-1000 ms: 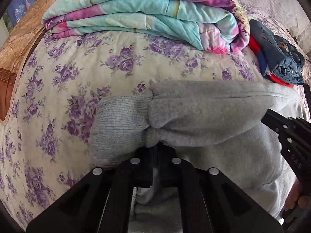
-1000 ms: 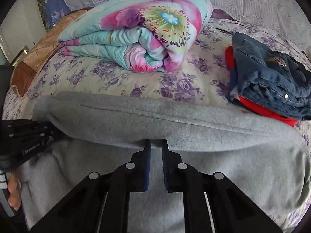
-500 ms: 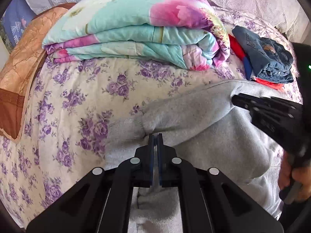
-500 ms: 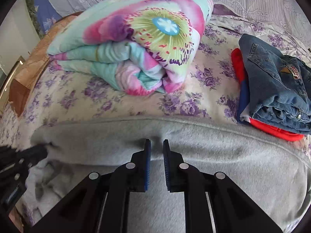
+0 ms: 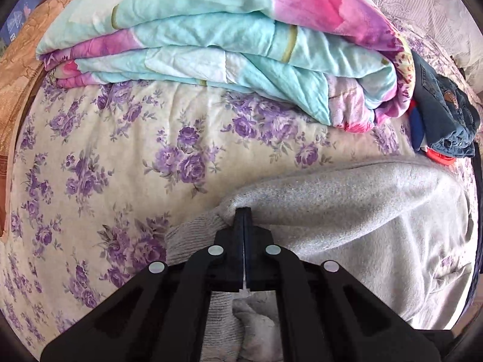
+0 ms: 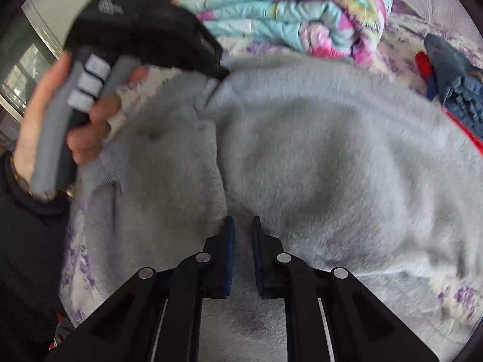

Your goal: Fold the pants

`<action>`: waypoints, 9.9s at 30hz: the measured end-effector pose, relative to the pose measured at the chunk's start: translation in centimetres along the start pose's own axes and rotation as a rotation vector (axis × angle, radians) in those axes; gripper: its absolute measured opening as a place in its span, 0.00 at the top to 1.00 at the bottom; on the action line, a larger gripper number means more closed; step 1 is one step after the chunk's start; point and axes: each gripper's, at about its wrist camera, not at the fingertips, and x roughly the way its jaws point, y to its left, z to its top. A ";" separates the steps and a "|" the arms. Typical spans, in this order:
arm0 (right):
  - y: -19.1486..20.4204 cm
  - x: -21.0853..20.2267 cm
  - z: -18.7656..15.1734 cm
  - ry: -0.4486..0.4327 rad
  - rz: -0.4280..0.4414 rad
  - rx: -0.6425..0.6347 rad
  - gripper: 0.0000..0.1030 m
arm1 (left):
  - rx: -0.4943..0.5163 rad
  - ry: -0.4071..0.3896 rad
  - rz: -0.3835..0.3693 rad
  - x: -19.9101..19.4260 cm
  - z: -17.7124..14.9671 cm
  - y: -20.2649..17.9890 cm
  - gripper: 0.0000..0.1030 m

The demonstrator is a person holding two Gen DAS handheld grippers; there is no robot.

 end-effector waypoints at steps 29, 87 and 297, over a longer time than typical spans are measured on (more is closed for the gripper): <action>-12.6 -2.8 11.8 -0.033 -0.215 -0.403 0.23 | 0.291 -0.108 -0.054 -9.9 -17.6 -1.0 0.93; -2.1 -14.7 -3.6 -0.169 -0.150 -0.448 0.86 | 0.776 -0.195 -0.385 -12.1 -11.3 -3.1 0.86; -10.2 -14.4 -5.8 -0.146 -0.142 0.080 0.42 | 0.314 -0.050 -0.439 -6.3 -27.7 -15.5 0.61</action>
